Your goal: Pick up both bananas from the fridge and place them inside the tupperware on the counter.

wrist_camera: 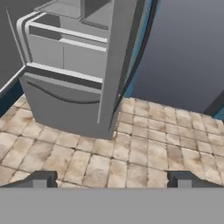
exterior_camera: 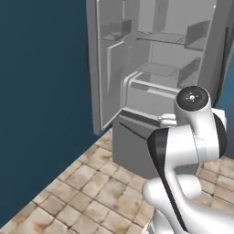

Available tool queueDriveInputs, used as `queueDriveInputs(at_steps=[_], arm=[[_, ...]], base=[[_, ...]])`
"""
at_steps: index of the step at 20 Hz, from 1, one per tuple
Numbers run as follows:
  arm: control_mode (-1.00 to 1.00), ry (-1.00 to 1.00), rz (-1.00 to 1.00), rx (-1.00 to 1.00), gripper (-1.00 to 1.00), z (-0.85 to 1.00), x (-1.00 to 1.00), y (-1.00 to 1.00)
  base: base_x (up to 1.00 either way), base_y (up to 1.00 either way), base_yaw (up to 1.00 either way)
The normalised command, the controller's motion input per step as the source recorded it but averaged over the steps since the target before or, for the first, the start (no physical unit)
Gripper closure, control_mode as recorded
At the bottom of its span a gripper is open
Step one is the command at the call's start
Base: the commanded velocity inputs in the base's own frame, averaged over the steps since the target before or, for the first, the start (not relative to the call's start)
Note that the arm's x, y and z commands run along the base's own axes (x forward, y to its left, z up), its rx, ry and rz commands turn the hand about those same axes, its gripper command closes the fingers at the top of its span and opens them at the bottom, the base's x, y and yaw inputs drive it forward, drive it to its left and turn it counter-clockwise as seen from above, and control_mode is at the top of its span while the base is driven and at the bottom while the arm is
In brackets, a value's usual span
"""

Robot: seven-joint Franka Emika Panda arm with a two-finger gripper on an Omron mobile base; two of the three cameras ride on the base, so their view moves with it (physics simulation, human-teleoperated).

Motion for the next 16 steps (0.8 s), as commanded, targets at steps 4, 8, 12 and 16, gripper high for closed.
queueDriveInputs(at_steps=[4, 8, 12, 16], arm=[[1.0, 0.0, 0.0, 0.0, -1.0, 0.0, 0.0, 0.0], [1.0, 0.0, 0.0, 0.0, -1.0, 0.0, 0.0, 0.0], [1.0, 0.0, 0.0, 0.0, -1.0, 0.0, 0.0, 0.0], [1.0, 0.0, 0.0, 0.0, -1.0, 0.0, 0.0, 0.0]], base=[[0.37, 0.59, -0.61], [0.31, 0.6, -0.67], [0.34, 0.66, -0.61], [0.3, 0.72, -0.42]])
